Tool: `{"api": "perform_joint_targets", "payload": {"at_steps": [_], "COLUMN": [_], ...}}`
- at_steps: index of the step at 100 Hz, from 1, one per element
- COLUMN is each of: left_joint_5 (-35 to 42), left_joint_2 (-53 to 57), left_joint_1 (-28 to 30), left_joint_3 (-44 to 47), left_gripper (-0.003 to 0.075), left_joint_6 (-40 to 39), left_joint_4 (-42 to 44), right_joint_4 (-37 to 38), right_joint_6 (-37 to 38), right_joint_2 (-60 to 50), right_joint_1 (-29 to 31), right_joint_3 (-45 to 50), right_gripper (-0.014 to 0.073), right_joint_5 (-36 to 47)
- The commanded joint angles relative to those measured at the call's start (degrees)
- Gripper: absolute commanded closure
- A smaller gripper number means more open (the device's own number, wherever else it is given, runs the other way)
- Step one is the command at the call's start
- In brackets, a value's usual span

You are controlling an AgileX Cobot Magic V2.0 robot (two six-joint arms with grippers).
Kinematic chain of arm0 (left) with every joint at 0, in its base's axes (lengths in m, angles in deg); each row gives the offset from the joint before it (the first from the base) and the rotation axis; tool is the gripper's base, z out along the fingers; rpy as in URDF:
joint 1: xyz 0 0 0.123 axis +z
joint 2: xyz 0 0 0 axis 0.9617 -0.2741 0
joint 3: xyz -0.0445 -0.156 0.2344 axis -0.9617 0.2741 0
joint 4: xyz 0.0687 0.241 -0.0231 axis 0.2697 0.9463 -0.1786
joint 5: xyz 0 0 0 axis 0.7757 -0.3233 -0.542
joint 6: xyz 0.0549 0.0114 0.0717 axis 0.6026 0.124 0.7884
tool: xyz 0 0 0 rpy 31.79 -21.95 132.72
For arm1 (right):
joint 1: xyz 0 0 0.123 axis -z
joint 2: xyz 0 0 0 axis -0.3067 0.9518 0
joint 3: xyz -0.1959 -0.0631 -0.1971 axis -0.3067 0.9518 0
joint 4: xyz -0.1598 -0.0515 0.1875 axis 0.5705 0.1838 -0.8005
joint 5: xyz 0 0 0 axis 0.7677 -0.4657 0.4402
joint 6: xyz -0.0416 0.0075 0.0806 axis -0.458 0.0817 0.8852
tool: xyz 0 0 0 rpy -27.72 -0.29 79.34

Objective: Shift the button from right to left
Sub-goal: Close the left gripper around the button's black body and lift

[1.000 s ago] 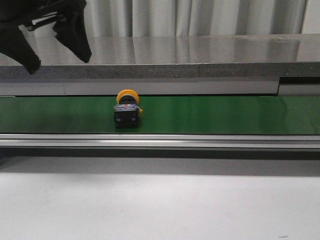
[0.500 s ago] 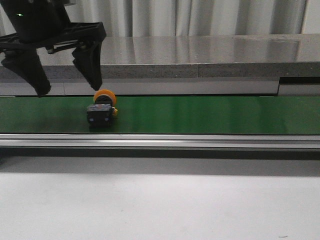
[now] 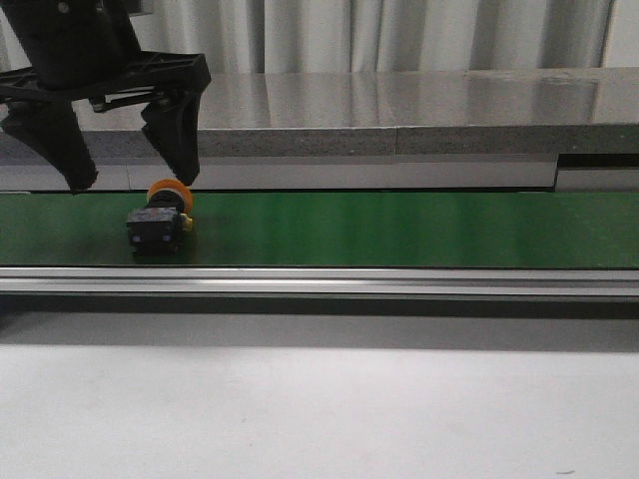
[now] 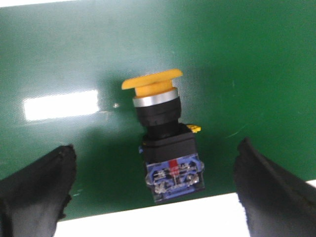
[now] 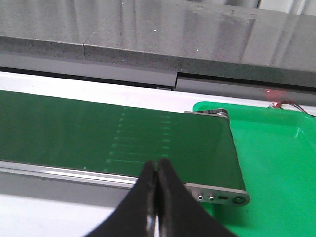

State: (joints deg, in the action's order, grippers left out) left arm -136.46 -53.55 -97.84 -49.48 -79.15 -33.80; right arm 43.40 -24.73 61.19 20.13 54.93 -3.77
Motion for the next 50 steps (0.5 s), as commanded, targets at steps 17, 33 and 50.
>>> {"api": "perform_joint_targets", "payload": {"at_steps": [17,33,50], "left_joint_5": [0.00,0.00,0.00], "left_joint_2": [-1.51,-2.73,-2.73], "left_joint_1": [0.10,0.10,0.22], "left_joint_3": [-1.68,-1.68,-1.68], "left_gripper": [0.0118,0.0356,0.0652], "left_joint_6": [-0.65,-0.76,-0.76], "left_joint_4": [0.37,0.37,0.37], "right_joint_4": [-0.07,-0.07,-0.07], "right_joint_6": [-0.15,-0.15,-0.15], "right_joint_2": [0.34,0.34,0.34], "right_joint_1": [-0.12,-0.12,-0.12], "right_joint_3": [-1.54,-1.54,-1.54], "right_gripper": [0.0662,0.0662,0.0662], "right_joint_5": [4.68,4.68,4.68]}}
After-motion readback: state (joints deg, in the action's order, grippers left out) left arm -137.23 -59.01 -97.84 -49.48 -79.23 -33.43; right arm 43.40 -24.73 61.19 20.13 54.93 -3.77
